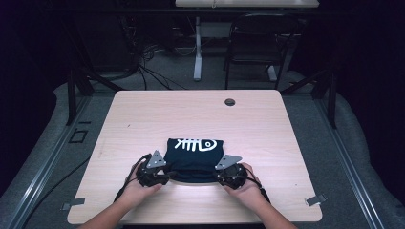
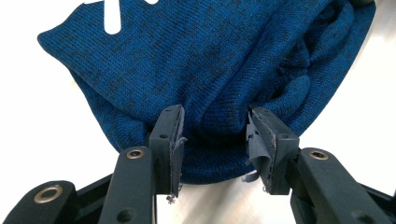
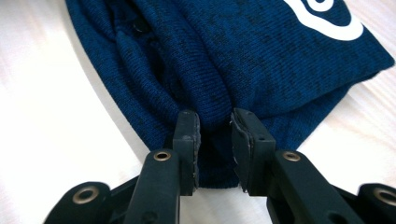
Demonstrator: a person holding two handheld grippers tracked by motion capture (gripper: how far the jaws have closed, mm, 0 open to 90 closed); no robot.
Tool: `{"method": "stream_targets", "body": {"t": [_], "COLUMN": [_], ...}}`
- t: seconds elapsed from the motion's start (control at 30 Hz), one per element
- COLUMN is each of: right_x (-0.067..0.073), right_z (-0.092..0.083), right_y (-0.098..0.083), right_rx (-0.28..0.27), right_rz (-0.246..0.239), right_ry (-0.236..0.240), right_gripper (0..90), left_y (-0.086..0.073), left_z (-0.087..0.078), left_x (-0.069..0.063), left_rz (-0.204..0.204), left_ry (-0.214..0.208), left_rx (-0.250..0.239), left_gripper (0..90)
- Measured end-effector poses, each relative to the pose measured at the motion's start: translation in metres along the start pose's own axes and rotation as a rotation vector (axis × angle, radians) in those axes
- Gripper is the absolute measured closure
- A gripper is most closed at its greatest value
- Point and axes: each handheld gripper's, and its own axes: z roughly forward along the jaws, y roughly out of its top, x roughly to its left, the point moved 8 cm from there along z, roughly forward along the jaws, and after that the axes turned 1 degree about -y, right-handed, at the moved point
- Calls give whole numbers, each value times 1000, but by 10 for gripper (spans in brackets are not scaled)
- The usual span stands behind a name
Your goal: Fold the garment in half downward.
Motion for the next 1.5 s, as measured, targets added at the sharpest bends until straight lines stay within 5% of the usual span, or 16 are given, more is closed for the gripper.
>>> {"method": "stream_targets", "body": {"t": [0.37,0.9,1.27,1.5], "right_x": [-20,-20,-15,-11], "right_z": [10,4,-12,-31], "right_y": [7,12,15,7], "right_rx": [-16,-18,-46,-50], "right_rz": [66,53,53,41], "right_ry": [0,0,11,-21], "right_gripper": [694,678,665,651], "left_y": [4,5,8,2], "left_z": [7,2,-19,-38], "left_x": [10,10,4,8], "left_rz": [-47,-56,-58,-107], "left_ry": [25,25,-3,9], "left_rx": [-15,-24,-58,-103], "left_gripper": [580,569,565,564]}}
